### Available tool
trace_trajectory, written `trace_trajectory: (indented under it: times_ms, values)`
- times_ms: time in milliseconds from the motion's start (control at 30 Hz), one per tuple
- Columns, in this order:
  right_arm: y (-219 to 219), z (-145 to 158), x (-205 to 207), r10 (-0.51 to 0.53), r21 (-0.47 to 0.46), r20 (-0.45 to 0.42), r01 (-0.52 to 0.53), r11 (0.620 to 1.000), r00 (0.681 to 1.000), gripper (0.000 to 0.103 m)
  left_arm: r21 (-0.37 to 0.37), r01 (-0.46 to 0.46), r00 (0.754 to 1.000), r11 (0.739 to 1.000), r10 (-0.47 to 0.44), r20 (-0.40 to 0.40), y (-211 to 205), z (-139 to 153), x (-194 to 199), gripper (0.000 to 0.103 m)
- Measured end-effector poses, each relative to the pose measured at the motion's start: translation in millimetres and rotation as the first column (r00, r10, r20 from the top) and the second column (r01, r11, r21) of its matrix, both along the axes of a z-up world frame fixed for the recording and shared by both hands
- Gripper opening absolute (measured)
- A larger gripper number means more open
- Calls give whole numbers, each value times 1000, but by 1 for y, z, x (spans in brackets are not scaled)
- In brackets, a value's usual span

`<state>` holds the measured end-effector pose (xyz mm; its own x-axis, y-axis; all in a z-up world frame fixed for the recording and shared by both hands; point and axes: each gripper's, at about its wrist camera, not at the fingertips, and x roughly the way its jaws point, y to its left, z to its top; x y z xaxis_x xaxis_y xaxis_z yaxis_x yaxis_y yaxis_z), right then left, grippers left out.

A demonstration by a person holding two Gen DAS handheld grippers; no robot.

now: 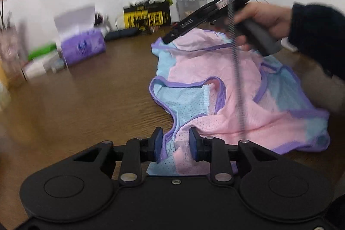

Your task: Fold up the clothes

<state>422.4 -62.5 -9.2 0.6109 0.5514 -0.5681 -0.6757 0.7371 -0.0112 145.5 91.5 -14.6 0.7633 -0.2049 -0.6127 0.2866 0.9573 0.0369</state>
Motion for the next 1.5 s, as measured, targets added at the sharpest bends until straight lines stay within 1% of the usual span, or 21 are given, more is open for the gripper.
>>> trace_trajectory:
  times_ms: [100,167,233,300,333,400,500,633,733,767,867,933,967,1000,1033,1100,1167,1267,1433,1467,1500]
  values:
    - [12,-8,12,-15,-28,-13,15,999,1000,63,-66,-19,999,998,17,-36,8,0,5,26]
    - [18,-14,19,4,-38,-38,-6,999,999,62,-69,-25,999,997,23,-32,7,-1,4,26]
    - [22,-19,24,26,-45,-62,-28,999,998,49,-69,-30,999,997,28,-29,6,-2,3,22]
    - [21,-21,23,28,-25,-57,-30,999,998,30,-80,-40,999,996,38,-36,5,-1,4,16]
    - [19,-21,24,19,-18,-60,-20,1000,998,28,-89,-51,998,995,47,-43,5,1,5,13]
    - [15,-21,26,4,11,-79,-4,1000,997,7,-108,-37,999,993,34,-30,1,9,1,8]
    - [1,-19,28,-22,77,-101,30,997,995,7,-137,-15,1000,991,14,-10,-5,22,-6,5]
    - [-35,2,19,-66,188,-67,77,979,996,7,-176,21,1000,984,-18,18,-15,38,-15,5]
    - [-88,7,8,-129,284,-85,148,947,988,7,-211,73,997,975,-68,35,-25,44,-20,6]
    - [-102,2,8,-155,282,-106,179,943,982,9,-217,73,997,974,-67,34,-24,45,-21,6]
    - [-128,-16,9,-250,223,-163,282,933,954,25,-234,70,997,970,-65,30,-21,47,-23,8]
    - [-140,-18,0,-257,217,-165,289,933,952,33,-245,69,998,967,-64,28,-19,49,-24,26]
    - [-146,-18,-5,-253,218,-163,285,933,953,43,-250,68,998,966,-63,27,-17,49,-25,34]
    - [-149,-13,-12,-244,216,-135,269,938,960,52,-256,67,998,964,-63,26,-16,50,-26,53]
    - [-149,-8,-17,-239,214,-111,258,942,965,56,-262,67,998,963,-62,25,-15,51,-27,62]
    - [-149,9,-27,-251,215,-35,253,943,967,57,-273,65,998,960,-61,23,-13,52,-28,62]
    - [-147,19,-31,-249,224,-11,245,943,968,57,-278,57,998,959,-55,13,-11,52,-27,62]
    - [-137,28,-26,-214,214,14,206,955,977,57,-234,-13,998,972,-3,-68,-8,30,-2,60]
    - [-115,16,-18,-194,139,61,185,973,979,57,-262,94,982,960,-133,-134,-22,14,16,60]
    - [-113,13,-16,-184,128,59,175,976,981,57,-261,89,980,961,-131,-150,-22,12,19,58]
    - [-111,10,-13,-182,117,53,174,978,982,57,-259,83,978,962,-129,-165,-22,9,21,46]
